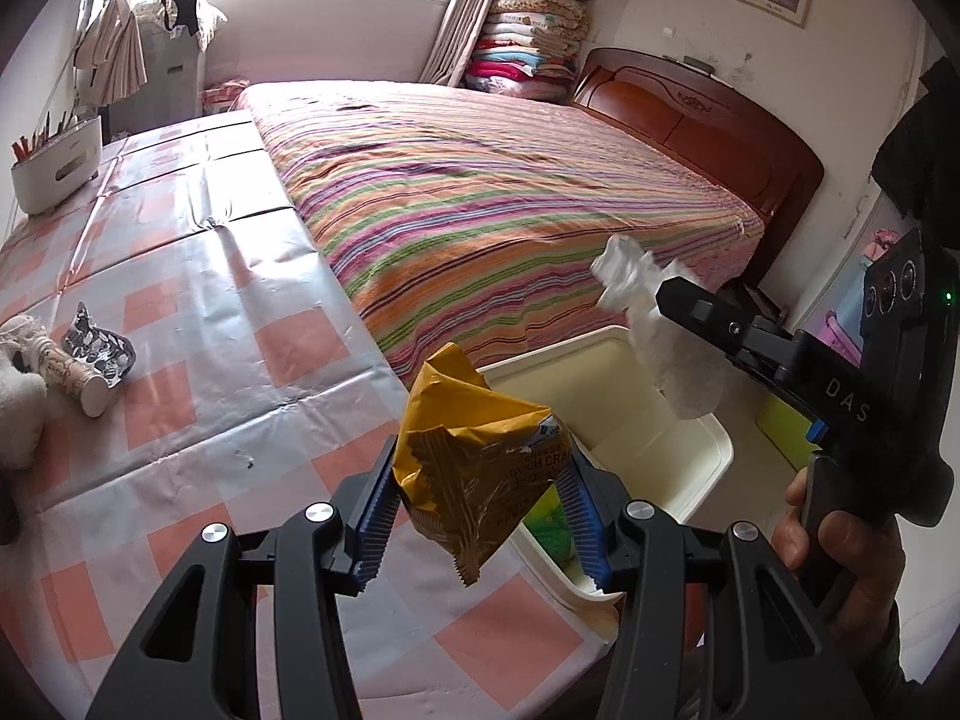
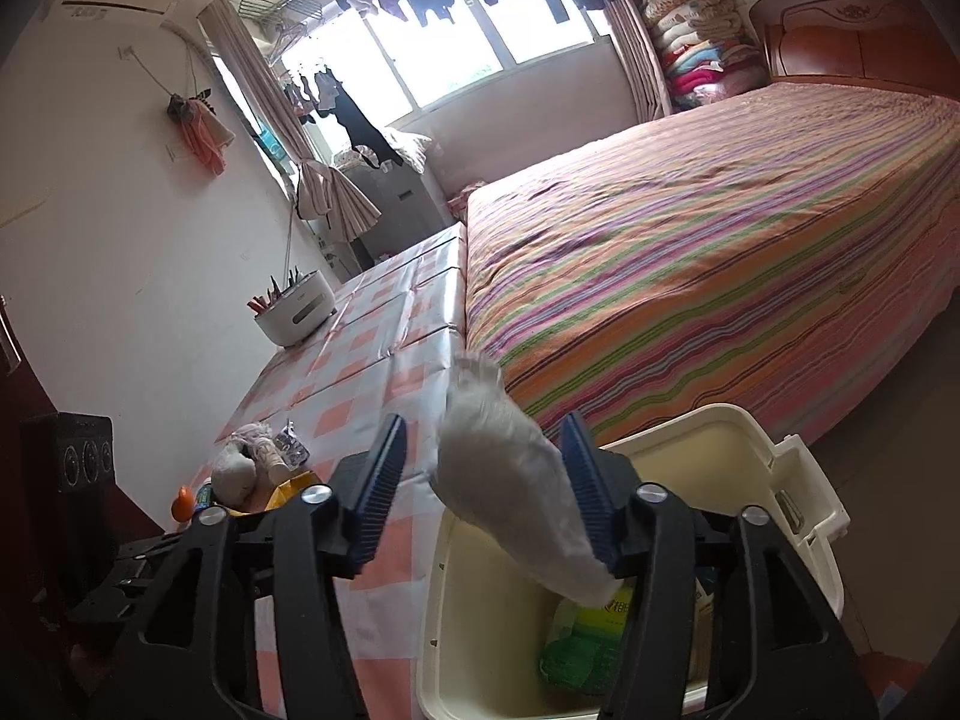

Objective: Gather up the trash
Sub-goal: 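Open the right tool over the bin while the left tool drops the yellow bag in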

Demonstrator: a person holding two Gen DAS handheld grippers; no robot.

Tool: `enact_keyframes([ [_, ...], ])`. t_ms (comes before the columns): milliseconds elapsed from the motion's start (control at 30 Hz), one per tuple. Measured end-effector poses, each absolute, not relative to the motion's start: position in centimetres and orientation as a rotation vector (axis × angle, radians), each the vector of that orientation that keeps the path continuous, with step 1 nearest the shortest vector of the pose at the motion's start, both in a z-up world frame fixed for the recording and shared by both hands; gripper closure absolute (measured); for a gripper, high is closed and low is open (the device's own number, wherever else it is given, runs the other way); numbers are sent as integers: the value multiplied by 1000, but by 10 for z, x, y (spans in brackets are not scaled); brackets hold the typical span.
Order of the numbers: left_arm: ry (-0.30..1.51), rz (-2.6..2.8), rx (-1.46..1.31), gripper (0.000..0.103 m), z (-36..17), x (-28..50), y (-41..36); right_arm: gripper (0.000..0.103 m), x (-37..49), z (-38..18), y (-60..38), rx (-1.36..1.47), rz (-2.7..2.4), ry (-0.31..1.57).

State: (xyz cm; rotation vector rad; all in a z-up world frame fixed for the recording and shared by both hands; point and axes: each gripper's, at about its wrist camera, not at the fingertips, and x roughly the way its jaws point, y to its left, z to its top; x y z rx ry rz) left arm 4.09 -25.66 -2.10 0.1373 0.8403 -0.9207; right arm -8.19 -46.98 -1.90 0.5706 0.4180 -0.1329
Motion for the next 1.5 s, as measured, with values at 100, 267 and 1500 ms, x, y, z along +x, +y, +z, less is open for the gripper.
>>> enact_keyframes([
  [100, 839, -931, 153, 54, -21, 38, -262, 41, -86, -19, -472, 576, -143, 409],
  [267, 842, -940, 171, 54, -23, 34, -275, 35, -103, -12, -487, 626, -190, 335],
  [1500, 947, -939, 268, 23, -54, 32, -362, 26, -154, 7, -519, 765, -329, 53],
])
